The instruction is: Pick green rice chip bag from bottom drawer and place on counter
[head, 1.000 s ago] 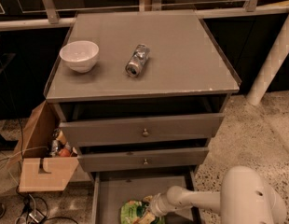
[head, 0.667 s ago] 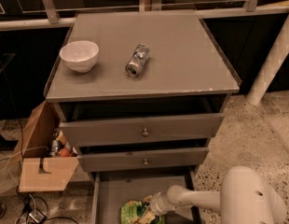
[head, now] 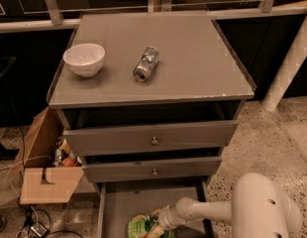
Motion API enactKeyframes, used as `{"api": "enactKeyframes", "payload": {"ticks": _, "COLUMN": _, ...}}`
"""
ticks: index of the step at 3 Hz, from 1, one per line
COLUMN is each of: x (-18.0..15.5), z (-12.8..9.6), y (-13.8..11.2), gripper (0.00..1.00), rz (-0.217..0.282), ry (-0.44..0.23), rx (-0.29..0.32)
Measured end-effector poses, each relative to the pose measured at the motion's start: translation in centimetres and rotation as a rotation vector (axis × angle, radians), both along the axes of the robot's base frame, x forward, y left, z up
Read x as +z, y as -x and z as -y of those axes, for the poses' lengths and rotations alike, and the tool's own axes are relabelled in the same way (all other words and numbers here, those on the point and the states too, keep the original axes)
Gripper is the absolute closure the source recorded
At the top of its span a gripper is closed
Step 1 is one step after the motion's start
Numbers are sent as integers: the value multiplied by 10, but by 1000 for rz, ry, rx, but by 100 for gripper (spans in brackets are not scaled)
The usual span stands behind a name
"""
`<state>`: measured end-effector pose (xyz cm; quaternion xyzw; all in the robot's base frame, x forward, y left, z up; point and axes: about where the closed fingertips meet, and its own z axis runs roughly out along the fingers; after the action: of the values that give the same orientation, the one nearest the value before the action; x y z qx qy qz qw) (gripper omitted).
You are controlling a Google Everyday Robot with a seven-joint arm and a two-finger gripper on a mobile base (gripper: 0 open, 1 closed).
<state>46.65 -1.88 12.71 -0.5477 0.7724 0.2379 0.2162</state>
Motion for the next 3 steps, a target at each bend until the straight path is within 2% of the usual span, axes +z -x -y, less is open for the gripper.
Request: {"api": "enactKeyframes", "payload": {"ticks": 3, "x": 70, "z": 37, "y": -23, "gripper": 100, "rz": 50, "ry": 69, "rx": -55}}
